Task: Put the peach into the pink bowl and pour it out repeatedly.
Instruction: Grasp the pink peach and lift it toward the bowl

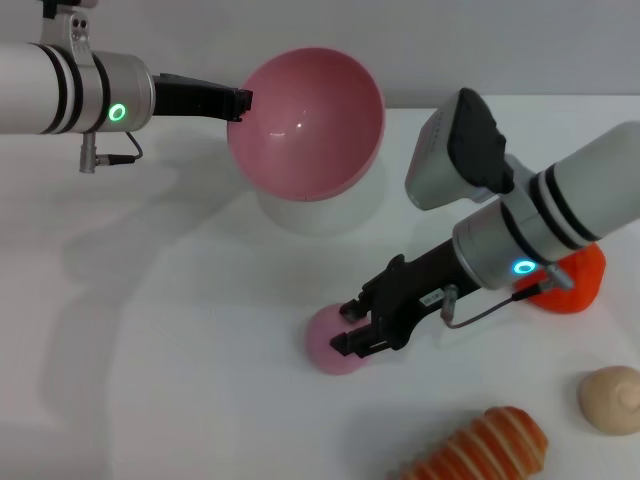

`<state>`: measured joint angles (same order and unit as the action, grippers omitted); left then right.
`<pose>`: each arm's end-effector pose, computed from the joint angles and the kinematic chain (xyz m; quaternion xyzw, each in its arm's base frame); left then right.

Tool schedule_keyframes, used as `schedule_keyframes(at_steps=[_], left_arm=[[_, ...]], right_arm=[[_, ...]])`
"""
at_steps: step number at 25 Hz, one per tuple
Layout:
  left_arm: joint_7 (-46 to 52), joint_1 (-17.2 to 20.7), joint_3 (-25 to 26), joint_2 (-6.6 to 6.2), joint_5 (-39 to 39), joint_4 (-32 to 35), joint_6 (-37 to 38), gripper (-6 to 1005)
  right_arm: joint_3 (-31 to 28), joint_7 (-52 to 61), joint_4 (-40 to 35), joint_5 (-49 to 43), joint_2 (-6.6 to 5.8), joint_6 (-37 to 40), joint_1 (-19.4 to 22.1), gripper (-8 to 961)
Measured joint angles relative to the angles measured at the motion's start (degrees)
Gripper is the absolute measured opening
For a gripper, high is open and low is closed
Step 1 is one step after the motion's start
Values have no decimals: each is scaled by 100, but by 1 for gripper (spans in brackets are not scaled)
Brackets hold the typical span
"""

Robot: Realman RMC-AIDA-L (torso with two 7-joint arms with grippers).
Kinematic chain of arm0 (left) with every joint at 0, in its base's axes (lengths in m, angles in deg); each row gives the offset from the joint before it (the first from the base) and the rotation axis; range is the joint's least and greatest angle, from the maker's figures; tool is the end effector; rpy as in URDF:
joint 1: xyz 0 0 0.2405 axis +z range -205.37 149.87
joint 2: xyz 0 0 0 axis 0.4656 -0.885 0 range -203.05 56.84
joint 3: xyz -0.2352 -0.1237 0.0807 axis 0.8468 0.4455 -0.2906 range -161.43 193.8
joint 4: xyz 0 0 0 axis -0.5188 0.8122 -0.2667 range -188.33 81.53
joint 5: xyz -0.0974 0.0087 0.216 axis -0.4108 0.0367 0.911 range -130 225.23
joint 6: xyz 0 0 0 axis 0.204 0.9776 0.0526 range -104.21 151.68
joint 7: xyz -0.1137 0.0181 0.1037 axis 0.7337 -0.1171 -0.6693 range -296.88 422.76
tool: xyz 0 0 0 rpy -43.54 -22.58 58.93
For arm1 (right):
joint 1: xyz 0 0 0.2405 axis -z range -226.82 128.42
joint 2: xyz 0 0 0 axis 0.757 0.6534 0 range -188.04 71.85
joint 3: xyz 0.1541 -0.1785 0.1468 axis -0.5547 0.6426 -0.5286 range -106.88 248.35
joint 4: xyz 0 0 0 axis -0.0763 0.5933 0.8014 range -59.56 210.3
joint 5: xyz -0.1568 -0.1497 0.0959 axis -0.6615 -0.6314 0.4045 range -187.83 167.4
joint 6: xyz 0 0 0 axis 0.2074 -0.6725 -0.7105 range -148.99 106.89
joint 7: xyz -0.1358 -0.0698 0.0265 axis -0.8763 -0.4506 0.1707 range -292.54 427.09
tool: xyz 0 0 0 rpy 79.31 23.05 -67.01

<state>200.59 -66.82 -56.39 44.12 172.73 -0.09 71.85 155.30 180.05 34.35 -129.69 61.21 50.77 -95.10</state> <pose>-0.2035 0.4886 -0.0219 -0.8650 -0.3778 -0.1061 0.3128 0.1854 0.3985 -0.1244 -0.9812 0.1873 -0.0462 0.0074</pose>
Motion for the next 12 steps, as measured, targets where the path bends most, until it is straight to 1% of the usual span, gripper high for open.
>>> schedule_keyframes(at_steps=[6, 12], left_arm=[[-40, -5, -13, 9, -2, 18, 5, 78], [-59, 10, -11, 10, -5, 22, 13, 78]], right_arm=[[239, 86, 174, 141, 3, -322, -3, 445], [294, 192, 177, 170, 5, -584, 50, 440]])
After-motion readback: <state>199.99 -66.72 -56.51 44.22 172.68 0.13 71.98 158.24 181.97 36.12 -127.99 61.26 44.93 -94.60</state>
